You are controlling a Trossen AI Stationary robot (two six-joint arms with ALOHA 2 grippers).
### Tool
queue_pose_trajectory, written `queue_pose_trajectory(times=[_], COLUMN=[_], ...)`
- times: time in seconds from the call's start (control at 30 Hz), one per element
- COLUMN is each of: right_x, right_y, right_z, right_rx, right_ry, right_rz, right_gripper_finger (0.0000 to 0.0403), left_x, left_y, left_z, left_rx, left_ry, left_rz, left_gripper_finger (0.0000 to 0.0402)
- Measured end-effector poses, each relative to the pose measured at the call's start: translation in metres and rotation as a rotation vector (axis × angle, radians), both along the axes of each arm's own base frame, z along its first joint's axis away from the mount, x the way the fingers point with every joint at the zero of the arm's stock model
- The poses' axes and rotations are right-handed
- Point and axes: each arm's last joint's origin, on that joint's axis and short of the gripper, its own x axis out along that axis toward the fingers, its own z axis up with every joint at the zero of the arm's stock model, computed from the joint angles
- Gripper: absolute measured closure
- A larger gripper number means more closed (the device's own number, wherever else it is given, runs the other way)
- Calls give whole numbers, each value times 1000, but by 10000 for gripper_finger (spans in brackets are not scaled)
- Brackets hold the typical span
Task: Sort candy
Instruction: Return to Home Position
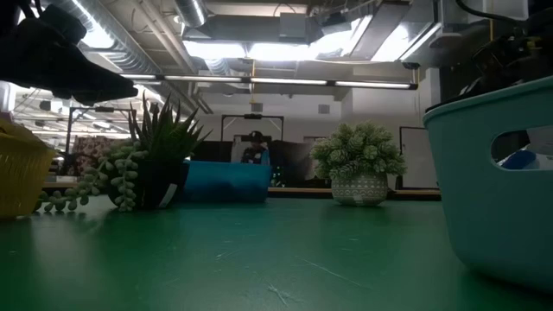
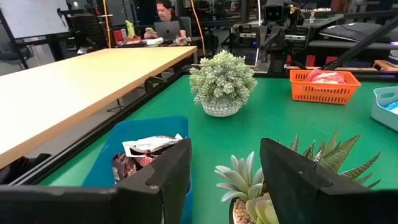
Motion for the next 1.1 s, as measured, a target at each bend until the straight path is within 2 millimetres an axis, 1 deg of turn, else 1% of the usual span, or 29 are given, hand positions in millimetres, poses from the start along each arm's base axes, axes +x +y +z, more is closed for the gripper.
queue_pose_trajectory(times=[0.37,0.7,0.83,1.1], right_x=[-1,-8,-8,-8], right_y=[0,6,7,6], right_z=[2,12,12,12], right_rx=[-2,-17,-18,-18], right_ry=[-18,-144,-153,-149], right_rz=[2,49,55,54], right_gripper_finger=[396,396,396,396], left_x=[0,0,2,6], left_y=[0,0,0,6], left_z=[0,0,-2,-7], left_rx=[0,0,7,21], left_ry=[0,3,26,94], left_rz=[-1,-1,-1,81], left_gripper_finger=[223,223,223,223])
